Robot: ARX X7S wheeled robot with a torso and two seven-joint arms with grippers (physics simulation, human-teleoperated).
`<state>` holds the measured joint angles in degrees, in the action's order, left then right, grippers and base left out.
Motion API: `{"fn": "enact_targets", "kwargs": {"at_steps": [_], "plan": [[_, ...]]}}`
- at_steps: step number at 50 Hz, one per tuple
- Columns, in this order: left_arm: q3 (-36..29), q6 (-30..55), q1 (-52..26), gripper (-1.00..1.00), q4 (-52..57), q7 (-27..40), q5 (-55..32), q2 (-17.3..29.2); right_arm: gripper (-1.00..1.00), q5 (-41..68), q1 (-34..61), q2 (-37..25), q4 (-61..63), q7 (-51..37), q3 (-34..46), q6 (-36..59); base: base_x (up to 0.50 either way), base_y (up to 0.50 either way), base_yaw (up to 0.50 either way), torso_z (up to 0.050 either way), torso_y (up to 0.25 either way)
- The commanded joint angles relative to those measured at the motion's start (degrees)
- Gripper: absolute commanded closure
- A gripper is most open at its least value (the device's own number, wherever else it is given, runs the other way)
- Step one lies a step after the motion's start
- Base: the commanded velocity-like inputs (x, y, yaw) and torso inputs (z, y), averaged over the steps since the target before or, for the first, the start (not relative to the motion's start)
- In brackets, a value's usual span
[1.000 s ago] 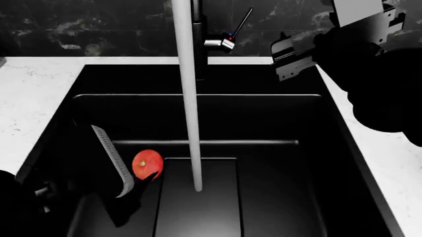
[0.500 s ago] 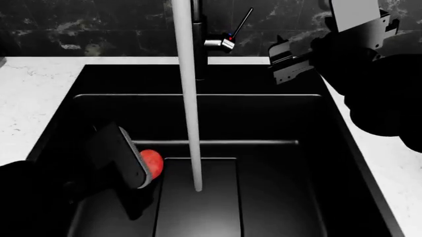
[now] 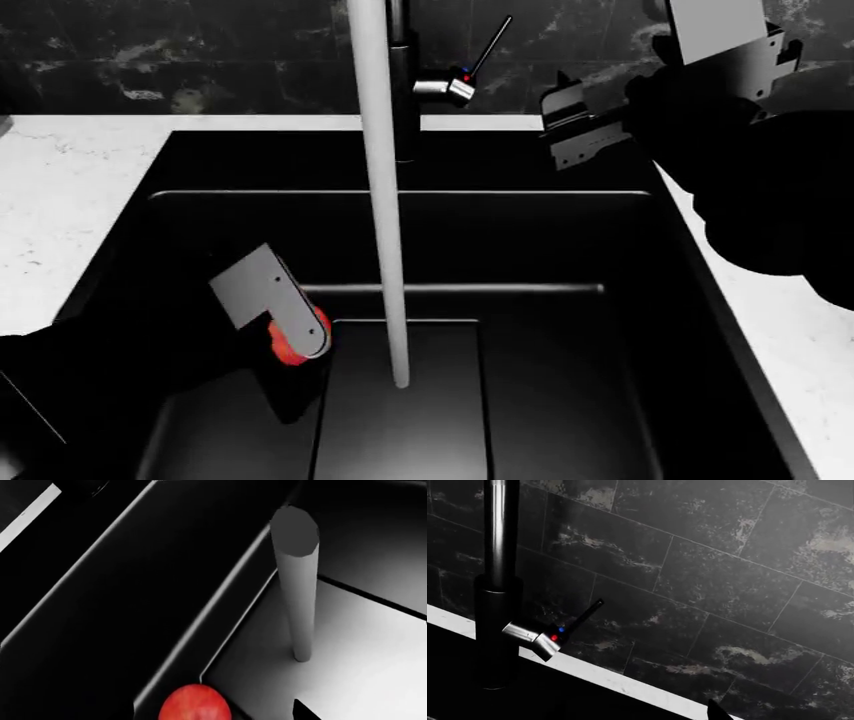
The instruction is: Pick the tomatos and corns from the sink and place them in one bowl. Place the pomegranate in the other bowl. Then turn off the sink faucet.
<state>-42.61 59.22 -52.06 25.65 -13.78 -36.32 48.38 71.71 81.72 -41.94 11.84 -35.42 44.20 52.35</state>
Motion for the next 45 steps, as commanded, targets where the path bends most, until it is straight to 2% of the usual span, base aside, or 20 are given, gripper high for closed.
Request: {"fn": "enact_targets", "kwargs": {"at_steps": [1, 12, 45], "plan": [[-2.6, -0.1, -0.5, -1.00, -2.8, -0.3, 2.3, -1.6, -1.00, 0.2, -0.6, -0.3, 0.4, 0.0, -0.2, -0.5, 0.00, 0.00, 0.00, 0.000, 0.000], [-4.3, -1.7, 0.3, -1.00, -5.1, -0.5, 4.0, -1.9, -1.00, 0.1, -1.3, -0.4, 0.5, 0.2, -0.2, -1.1, 0.00, 0.00, 0.00, 0.000, 0.000], [-10.5, -2.0, -2.5, -1.00, -13.9, -0.3, 10.1, -7.7, -1.00, 1.7, -2.1, -1.5, 3.0, -0.4, -1.2, -1.6, 0.00, 0.00, 0.00, 0.000, 0.000]]}}
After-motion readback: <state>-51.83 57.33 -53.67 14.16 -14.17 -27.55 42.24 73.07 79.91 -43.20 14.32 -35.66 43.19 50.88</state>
